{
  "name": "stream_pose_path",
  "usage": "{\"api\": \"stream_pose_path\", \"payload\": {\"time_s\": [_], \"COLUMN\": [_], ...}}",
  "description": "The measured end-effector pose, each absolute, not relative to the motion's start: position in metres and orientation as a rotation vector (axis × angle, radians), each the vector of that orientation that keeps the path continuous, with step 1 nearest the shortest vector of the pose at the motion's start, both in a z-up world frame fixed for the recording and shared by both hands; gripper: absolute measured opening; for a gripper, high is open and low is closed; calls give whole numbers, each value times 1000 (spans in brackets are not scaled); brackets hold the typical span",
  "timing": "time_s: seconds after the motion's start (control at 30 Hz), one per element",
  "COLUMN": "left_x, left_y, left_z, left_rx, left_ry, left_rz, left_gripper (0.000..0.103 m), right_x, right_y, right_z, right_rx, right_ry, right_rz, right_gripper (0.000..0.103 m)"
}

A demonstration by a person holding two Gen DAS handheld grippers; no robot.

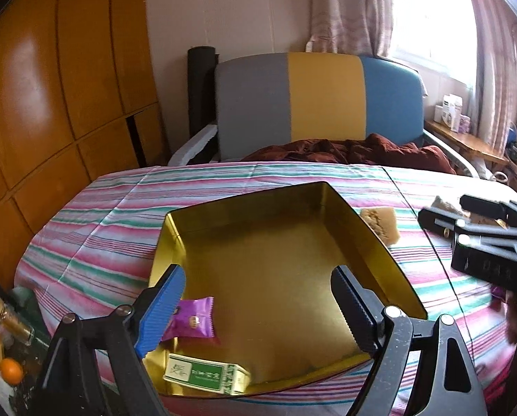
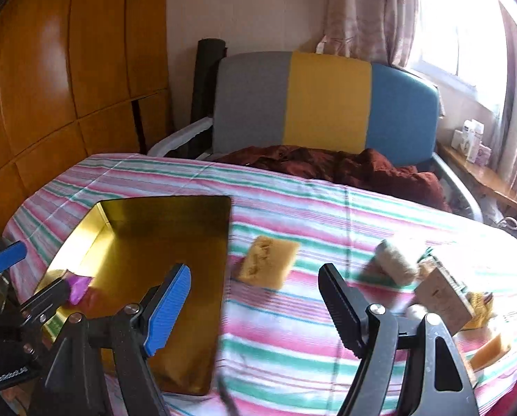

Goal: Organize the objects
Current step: 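Grasp the yellow sponge with the left tool while the right tool moves toward the white box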

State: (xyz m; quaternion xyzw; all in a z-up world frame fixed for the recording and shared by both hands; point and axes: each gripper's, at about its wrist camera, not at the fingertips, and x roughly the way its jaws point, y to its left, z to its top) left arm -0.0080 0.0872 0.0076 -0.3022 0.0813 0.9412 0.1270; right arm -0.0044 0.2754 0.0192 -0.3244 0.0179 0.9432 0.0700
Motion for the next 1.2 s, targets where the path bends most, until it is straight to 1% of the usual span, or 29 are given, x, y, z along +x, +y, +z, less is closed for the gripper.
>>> {"api": "stream_pose_path", "payload": {"time_s": [0.1,0.17,0.33,0.5,0.57,0.73,0.87,0.97,1.07,1.2], "left_x": [-6,-5,-1,-1,-2,-3,-8,-14,-24,-52], "left_y": [96,102,116,131,138,164,194,215,238,265], "left_z": [8,8,7,3,1,2,4,7,8,0], "left_rx": [-873,-867,-863,-870,-876,-873,-868,-855,-839,-914], "left_ry": [260,278,316,363,379,402,411,437,472,480], "left_rz": [2718,2702,2672,2637,2623,2548,2452,2402,2364,2288], "left_gripper": [87,87,87,88,88,88,88,88,88,88], "right_x": [-3,-2,-1,0,1,9,22,26,26,27], "right_y": [296,315,368,423,445,494,514,520,519,520], "right_z": [27,31,37,30,24,9,7,5,6,4], "right_rx": [-953,-929,-860,-819,-818,-832,-802,-810,-801,-811], "right_ry": [59,78,126,176,223,487,618,673,683,717], "right_rz": [2815,2789,2701,2600,2557,2445,2391,2381,2389,2394], "right_gripper": [79,83,83,83,84,84,84,84,84,84]}}
